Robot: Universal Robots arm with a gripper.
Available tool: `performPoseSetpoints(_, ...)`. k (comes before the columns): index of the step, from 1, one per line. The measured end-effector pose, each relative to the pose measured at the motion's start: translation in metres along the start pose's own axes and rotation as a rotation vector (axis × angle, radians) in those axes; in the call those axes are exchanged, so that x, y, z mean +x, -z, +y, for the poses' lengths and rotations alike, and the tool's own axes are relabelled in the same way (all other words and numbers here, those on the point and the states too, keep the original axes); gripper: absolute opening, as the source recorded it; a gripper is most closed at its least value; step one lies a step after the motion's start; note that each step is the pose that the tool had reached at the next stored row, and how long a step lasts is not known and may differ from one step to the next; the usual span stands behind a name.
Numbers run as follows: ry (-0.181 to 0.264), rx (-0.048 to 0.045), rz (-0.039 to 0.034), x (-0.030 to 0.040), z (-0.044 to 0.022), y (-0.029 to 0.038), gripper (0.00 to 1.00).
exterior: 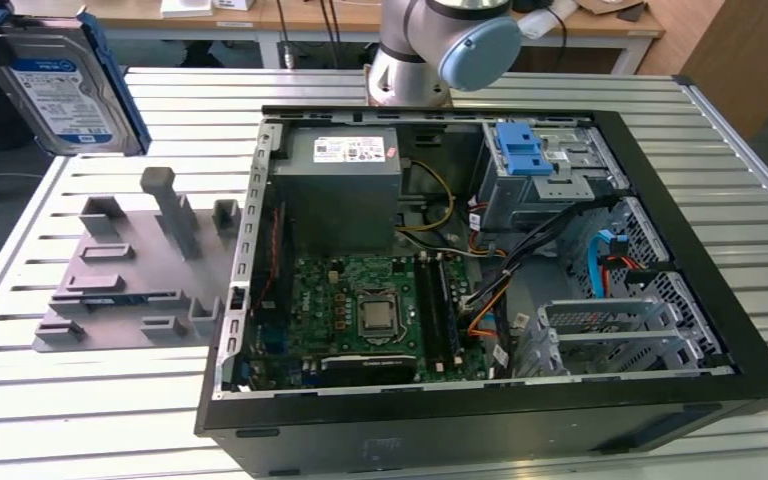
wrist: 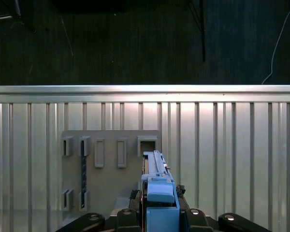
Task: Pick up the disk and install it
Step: 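Pick up the disk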
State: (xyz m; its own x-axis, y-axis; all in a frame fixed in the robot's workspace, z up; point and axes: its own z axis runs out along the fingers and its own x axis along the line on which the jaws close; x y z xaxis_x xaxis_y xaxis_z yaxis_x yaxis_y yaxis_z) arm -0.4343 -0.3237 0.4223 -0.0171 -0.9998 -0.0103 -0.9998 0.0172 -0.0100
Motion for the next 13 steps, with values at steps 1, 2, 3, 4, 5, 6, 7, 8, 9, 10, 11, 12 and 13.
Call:
performPoseSetpoints(1,0.000,0.0000,0.0000,0.0000,0.0000,0.0007,0.36)
performPoseSetpoints(2,0.000,0.0000,0.0000,0.0000,0.0000,0.0013,0.36)
performPoseSetpoints(3,0.000,0.0000,0.0000,0.0000,0.0000,0.0020,0.36)
performPoseSetpoints(4,0.000,0.0000,0.0000,0.0000,0.0000,0.0026,0.36)
performPoseSetpoints(5,0.000,-0.0001,0.0000,0.0000,0.0000,0.0033,0.36)
performPoseSetpoints(6,0.000,-0.0001,0.0000,0.0000,0.0000,0.0039,0.36)
performPoseSetpoints(7,0.000,-0.0001,0.0000,0.0000,0.0000,0.0046,0.36)
performPoseSetpoints(8,0.000,-0.0001,0.0000,0.0000,0.0000,0.0051,0.36)
performPoseSetpoints(9,0.000,-0.0001,0.0000,-0.0001,-0.0001,0.0057,0.36)
performPoseSetpoints(10,0.000,-0.0001,0.0000,-0.0001,0.0000,0.0063,0.36)
performPoseSetpoints(11,0.000,0.0000,-0.0001,0.0000,-0.0001,0.0068,0.36)
performPoseSetpoints(12,0.000,0.0000,-0.0001,-0.0001,-0.0001,0.0073,0.36)
performPoseSetpoints(13,0.000,-0.0001,0.0000,-0.0001,-0.0001,0.0078,0.36)
